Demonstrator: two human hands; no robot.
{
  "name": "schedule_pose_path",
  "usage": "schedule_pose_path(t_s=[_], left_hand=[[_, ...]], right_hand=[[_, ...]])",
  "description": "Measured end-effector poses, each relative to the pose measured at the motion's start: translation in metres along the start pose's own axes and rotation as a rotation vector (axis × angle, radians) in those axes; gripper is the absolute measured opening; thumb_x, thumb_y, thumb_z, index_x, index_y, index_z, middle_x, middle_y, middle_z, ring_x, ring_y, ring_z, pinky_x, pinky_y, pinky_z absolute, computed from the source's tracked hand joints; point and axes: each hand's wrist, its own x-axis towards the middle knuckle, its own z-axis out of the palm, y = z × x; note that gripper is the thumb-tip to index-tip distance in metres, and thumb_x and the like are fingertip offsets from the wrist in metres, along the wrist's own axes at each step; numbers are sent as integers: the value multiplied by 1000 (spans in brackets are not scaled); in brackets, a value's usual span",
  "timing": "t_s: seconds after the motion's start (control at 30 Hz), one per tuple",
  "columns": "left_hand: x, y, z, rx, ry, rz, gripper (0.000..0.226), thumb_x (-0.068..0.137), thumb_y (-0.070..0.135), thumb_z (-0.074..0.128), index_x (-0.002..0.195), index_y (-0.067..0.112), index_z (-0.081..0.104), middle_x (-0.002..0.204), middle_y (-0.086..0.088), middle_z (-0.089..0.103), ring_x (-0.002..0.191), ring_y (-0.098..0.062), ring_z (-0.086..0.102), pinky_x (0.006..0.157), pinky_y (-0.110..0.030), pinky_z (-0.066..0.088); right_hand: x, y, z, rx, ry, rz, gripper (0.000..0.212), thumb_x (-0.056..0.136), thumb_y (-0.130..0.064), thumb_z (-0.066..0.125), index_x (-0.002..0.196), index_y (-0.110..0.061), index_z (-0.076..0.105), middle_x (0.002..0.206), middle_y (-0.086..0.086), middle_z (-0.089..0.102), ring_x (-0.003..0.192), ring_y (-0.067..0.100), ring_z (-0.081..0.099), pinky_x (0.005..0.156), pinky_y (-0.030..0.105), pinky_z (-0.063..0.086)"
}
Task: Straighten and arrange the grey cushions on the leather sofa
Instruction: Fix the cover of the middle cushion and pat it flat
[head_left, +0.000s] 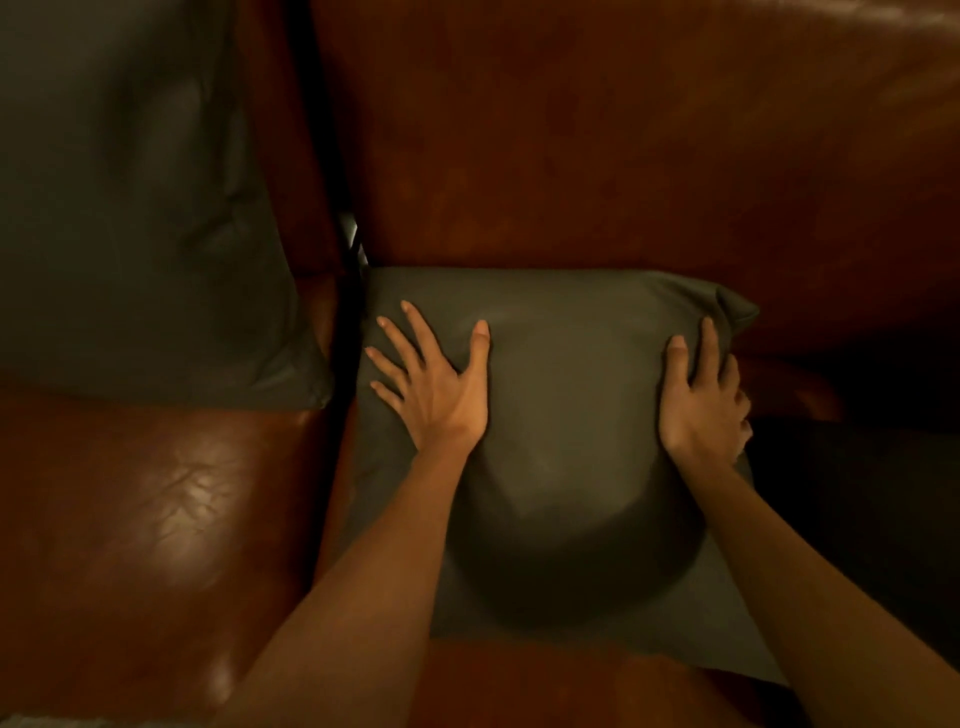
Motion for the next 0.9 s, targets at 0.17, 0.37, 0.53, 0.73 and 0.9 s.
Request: schedule_pose_path(t_s=[0.17,0.37,0.53,0.73,0.9], left_hand=[[5,4,-6,1,-127,-45,86,88,76,24,152,33,-15,161,1,-19,147,-30,-16,118,-53,-8],[21,-3,-38,-133,-129,-199,85,86,79,22,154,34,0,163,1,-4,149,-29,0,116,-56,1],[26,-61,-57,-558,-293,-422,129,50,99,45,153,25,25,155,-6,34,136,-32,38,115,-49,28],[3,-70,-64,-717,-328,-288,123,42,98,55,143,29,45,137,3,55,120,-22,55,108,-45,40],[-27,-56,-87,-792,-236,-154,102,62,85,59,142,24,45,134,4,56,120,-20,55,109,-43,40]], right_hand=[[7,-2,-6,25,-122,38,63,93,-73,15,151,-51,6,165,0,9,147,37,13,115,57,10],[-2,16,-17,413,-54,115,88,81,-75,52,153,-35,20,161,3,22,143,38,26,117,53,21],[-12,40,-31,674,-191,346,119,67,-72,71,157,-22,11,156,10,32,138,37,37,113,54,31],[-35,43,-45,772,-155,287,118,58,-70,79,151,-16,29,146,6,46,128,31,49,109,51,39],[-49,50,-60,851,-123,213,103,69,-60,78,149,-15,33,144,5,48,126,28,51,107,46,41]])
